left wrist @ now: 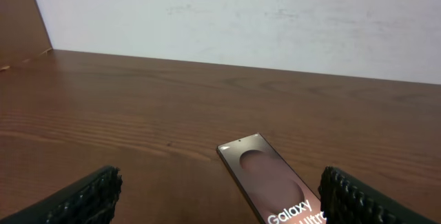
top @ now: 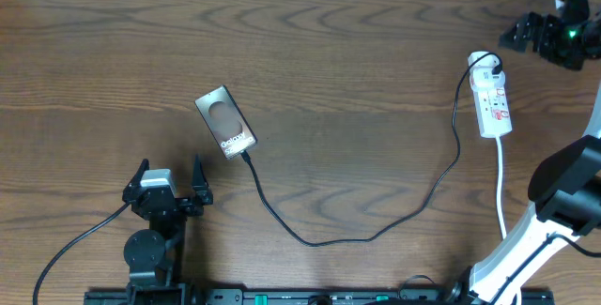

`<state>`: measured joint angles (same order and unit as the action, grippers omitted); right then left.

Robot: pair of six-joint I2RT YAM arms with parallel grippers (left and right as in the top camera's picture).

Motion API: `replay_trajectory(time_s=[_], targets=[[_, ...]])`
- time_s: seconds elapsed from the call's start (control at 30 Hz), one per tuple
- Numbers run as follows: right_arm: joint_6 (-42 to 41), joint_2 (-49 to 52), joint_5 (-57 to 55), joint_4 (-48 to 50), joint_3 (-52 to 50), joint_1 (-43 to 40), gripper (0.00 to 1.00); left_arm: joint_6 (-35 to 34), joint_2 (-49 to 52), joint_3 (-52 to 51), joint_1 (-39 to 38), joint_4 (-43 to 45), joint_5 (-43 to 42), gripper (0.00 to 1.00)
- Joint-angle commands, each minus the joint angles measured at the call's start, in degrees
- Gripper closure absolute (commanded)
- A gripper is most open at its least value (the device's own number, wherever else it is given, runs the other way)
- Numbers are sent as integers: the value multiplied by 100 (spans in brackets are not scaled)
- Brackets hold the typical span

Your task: Plug charger to phone and switch on socket

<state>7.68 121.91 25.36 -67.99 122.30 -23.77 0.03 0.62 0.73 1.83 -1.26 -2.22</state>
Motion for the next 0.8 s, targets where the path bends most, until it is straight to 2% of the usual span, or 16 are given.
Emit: replay_trajectory(time_s=[0.0, 0.17, 0.4, 0.6, 0.77], targets=[[-39, -645, 382, 1209, -1202, 264, 1, 35, -39, -50, 7, -282, 142, 8], [-35, -1836, 293, 3491, -3414, 800, 1, 35, -39, -50, 7, -282, 144, 8], [-35, -3954, -1075, 6415, -6653, 1853, 1, 35, -39, -50, 7, -282, 142, 9], [-35, -5480, -1493, 8150, -8701, 2369, 1, 35, -39, -50, 7, -282, 144, 8], [-35, -6690, -1493, 8745, -10013, 2334, 1, 35, -39, -50, 7, -282, 144, 8]])
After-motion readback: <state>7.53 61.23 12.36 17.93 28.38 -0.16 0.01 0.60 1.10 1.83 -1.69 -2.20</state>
